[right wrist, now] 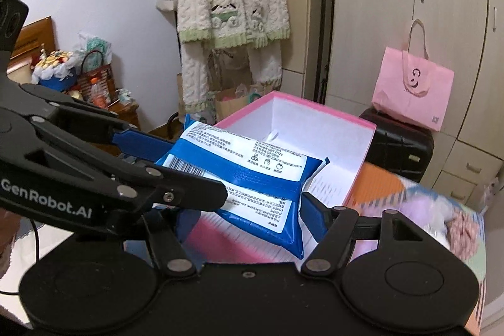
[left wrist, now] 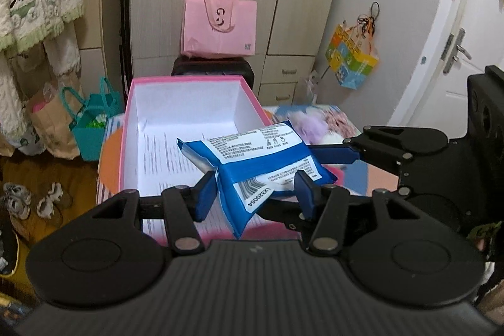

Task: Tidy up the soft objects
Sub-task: 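Lift the wipes pack and carry it over the pink shoebox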

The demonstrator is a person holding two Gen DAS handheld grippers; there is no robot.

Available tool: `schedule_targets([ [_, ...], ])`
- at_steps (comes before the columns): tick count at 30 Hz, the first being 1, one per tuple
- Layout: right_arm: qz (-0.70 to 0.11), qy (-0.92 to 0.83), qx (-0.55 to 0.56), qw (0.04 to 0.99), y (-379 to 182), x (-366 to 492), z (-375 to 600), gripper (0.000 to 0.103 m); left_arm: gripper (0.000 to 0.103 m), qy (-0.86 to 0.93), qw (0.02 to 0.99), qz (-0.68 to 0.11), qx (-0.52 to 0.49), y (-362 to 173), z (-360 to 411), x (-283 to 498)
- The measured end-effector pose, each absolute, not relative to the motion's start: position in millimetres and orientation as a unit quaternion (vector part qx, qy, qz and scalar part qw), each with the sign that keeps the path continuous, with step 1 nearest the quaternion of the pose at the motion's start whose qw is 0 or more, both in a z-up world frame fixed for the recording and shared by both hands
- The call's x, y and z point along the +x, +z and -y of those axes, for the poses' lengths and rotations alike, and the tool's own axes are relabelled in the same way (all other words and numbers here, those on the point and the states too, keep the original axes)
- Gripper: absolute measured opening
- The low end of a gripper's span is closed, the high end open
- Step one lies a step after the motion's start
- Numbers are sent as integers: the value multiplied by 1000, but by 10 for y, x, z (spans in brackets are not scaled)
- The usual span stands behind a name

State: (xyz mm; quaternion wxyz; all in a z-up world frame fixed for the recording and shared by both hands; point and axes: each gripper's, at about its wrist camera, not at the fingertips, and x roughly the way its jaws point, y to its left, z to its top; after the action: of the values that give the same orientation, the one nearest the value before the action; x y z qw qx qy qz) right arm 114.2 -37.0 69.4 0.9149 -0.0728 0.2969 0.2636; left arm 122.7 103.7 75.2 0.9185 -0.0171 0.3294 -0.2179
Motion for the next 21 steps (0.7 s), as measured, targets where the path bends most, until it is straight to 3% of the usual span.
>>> schedule_targets([
  [11, -299, 234, -98, 920, 600, 1957, 371, 74, 51, -234, 912, -329, -65, 522, -1066, 2201],
  [21, -360, 235, -99, 898, 276, 2703, 302, 72, 51, -211, 879, -418, -92, 97, -1124, 3040],
])
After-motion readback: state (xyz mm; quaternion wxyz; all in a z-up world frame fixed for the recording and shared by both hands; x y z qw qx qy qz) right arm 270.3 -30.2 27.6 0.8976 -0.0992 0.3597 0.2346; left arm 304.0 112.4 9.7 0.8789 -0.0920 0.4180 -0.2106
